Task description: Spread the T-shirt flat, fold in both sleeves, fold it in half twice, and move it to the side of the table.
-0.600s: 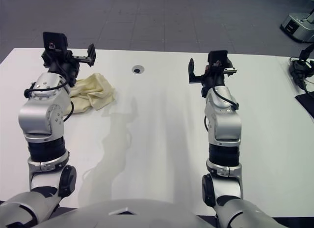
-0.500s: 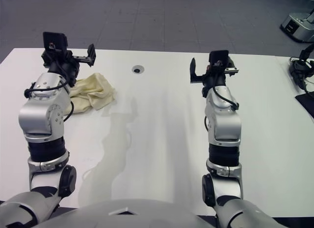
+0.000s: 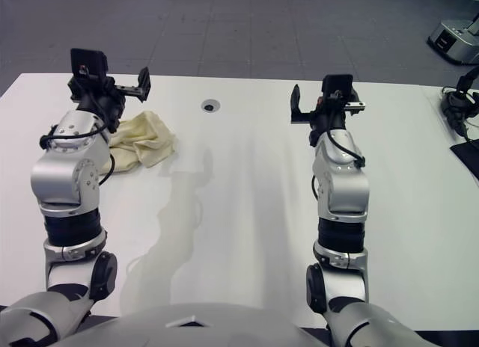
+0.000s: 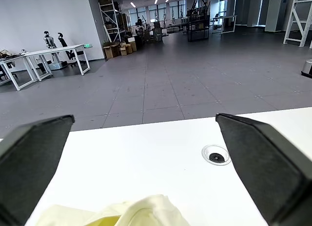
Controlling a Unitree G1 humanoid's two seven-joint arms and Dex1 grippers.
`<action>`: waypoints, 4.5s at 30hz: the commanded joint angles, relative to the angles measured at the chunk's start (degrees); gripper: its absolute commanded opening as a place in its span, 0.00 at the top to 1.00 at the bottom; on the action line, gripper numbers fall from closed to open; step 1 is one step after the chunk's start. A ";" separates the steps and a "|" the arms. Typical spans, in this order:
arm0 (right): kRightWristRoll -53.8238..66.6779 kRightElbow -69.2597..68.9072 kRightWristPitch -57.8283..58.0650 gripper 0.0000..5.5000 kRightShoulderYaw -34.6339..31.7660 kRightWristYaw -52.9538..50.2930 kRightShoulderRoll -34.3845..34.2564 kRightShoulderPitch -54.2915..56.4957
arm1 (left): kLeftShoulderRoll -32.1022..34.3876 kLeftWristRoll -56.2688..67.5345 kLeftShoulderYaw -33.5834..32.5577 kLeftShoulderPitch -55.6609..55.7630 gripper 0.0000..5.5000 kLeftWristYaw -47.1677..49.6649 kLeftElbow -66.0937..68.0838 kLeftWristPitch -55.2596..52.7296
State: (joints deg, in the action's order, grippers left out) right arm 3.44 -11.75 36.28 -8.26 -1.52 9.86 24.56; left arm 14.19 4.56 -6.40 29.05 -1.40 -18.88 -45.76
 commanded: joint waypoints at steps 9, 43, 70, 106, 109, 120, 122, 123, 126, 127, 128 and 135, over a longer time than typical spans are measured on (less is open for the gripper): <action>-1.41 0.43 -0.08 0.02 0.82 0.11 0.22 0.02 | -1.01 1.66 -2.75 0.07 0.02 0.42 -0.27 -1.76; -2.14 0.79 -0.19 0.02 2.22 1.20 0.09 -0.12 | -1.25 1.54 -2.52 -0.32 0.02 1.69 0.16 0.10; 7.52 -7.88 9.90 0.02 6.72 19.21 6.71 -6.26 | 10.42 -8.20 20.74 -15.65 0.02 -29.23 22.50 22.78; 23.15 -25.33 29.68 0.02 10.77 25.32 15.83 -13.38 | 32.73 -3.04 20.37 -9.01 0.31 -60.89 16.85 32.12; 22.98 -25.33 29.36 0.02 11.00 25.22 15.92 -13.64 | 33.02 -3.65 20.74 -7.98 0.40 -62.46 18.38 33.52; 22.64 -25.64 28.70 0.02 11.42 24.43 16.08 -14.74 | 34.23 -0.59 17.50 -6.34 0.60 -65.28 14.03 31.72; 22.66 -25.65 28.59 0.02 11.51 24.27 16.08 -14.91 | 35.22 0.15 16.66 -6.03 0.54 -66.50 13.27 30.72; 22.65 -25.62 28.51 0.02 11.58 24.19 16.07 -14.95 | 36.03 -0.09 16.69 -5.99 0.50 -67.22 13.26 30.92; 22.66 -25.54 28.25 0.02 11.82 24.06 16.12 -14.97 | 38.08 -0.98 17.52 -6.64 0.42 -69.13 13.32 31.86; 22.62 -25.47 28.15 0.02 11.89 24.05 16.18 -14.97 | 38.67 -1.10 18.05 -7.20 0.39 -70.02 13.04 32.18; 22.58 -25.38 28.05 0.02 11.94 24.06 16.22 -14.95 | 39.15 -1.50 18.64 -7.78 0.35 -70.65 12.83 32.68; 21.83 -25.19 27.30 0.02 12.96 23.88 16.81 -14.96 | 37.10 -5.69 22.05 -8.29 0.31 -68.76 15.28 36.56</action>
State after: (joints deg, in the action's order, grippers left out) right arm 25.76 -37.17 64.14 4.21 22.56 25.80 9.85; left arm 52.48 0.09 14.82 20.39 -71.44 -4.72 -10.59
